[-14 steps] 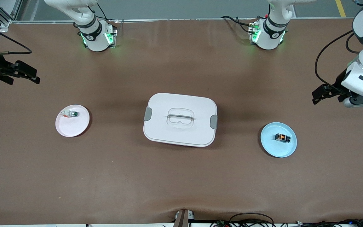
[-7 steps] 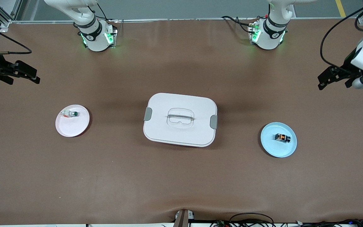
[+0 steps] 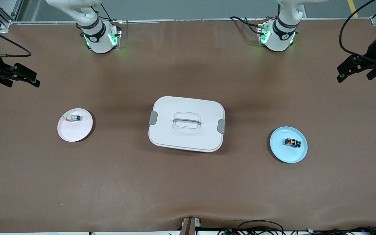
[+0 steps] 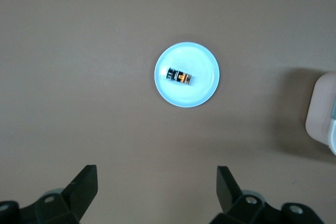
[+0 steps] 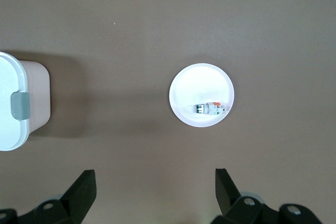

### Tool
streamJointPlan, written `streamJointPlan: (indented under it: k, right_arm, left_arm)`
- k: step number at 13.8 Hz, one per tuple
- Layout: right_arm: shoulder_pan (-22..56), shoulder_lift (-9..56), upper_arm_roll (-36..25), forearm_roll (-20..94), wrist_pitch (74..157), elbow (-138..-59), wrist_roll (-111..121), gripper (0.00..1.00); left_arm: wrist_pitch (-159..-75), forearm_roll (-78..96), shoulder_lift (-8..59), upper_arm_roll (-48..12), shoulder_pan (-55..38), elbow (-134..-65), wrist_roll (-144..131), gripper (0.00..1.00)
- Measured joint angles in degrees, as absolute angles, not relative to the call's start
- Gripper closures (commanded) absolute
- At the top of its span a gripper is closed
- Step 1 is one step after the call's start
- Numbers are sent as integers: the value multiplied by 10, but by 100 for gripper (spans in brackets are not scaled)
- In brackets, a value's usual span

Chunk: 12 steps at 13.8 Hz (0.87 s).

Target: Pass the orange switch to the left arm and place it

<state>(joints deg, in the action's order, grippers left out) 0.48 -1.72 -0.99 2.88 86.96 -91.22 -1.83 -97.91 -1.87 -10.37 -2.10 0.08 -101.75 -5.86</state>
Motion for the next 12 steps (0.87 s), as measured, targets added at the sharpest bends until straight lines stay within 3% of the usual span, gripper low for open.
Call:
streamJointPlan:
  k: [12]
  right_arm:
    - [5,-17,-10,29,870,-912,-19,0]
  left_arm:
    - [-966,-18,-77,-26,-4,-973,-59,0]
